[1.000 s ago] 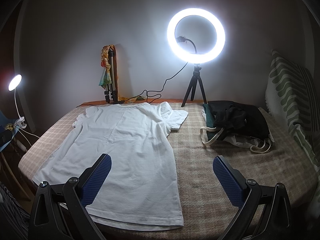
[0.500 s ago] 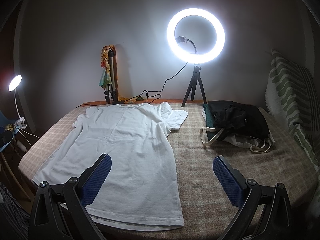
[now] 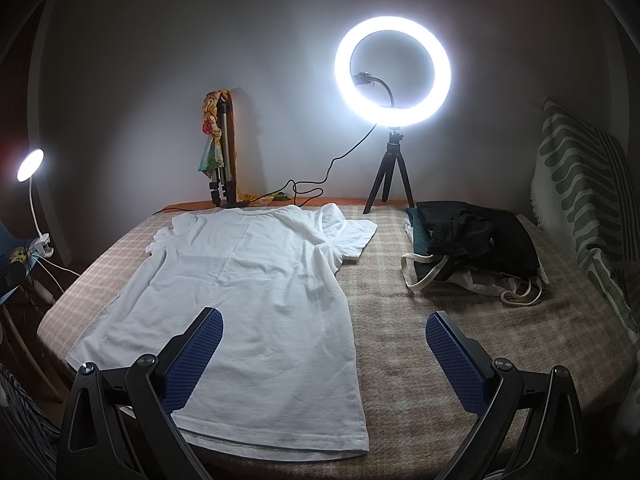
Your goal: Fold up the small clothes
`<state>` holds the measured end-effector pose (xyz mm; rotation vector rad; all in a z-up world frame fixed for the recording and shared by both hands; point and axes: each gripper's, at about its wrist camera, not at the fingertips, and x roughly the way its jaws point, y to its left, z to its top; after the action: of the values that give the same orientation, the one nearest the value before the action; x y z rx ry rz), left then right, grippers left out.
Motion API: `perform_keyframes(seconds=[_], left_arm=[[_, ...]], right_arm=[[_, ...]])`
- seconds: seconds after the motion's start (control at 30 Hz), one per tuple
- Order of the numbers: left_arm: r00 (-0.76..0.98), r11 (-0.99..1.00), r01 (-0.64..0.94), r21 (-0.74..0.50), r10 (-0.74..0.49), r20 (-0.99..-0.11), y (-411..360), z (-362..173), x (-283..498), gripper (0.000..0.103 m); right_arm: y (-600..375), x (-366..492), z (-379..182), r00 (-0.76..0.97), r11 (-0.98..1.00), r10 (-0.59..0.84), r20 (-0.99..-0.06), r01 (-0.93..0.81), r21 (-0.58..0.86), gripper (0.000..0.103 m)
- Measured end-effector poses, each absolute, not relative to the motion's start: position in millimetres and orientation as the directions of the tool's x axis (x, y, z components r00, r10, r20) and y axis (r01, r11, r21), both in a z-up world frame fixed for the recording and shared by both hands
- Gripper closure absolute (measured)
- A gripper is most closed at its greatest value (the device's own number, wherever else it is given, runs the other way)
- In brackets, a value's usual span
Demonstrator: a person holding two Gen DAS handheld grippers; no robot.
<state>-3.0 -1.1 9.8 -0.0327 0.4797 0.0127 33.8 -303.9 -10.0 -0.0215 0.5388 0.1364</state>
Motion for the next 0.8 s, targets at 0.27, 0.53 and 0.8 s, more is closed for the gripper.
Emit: perform_keyframes(seconds=[0.27, 0.53, 0.8], left_arm=[[0.88, 0.999, -0.024, -0.038, 0.003, -0.474, 9, 2, -1, 0.0], [0.874, 0.999, -0.037, 0.013, 0.039, -0.484, 29, -9, -1, 0.001], [0.812, 0.999, -0.036, -0.002, 0.028, -0.583, 65, -40, 11, 0.021]], right_arm=[[-300, 37, -12, 0.846, 0.989, 0.133, -0.517, -0.144, 0.019, 0.0], [-287, 56, -4, 0.84, 0.982, 0.18, -0.512, -0.18, 0.052, 0.0], [-260, 99, 10, 0.815, 0.956, 0.29, -0.501, -0.264, 0.124, 0.0]])
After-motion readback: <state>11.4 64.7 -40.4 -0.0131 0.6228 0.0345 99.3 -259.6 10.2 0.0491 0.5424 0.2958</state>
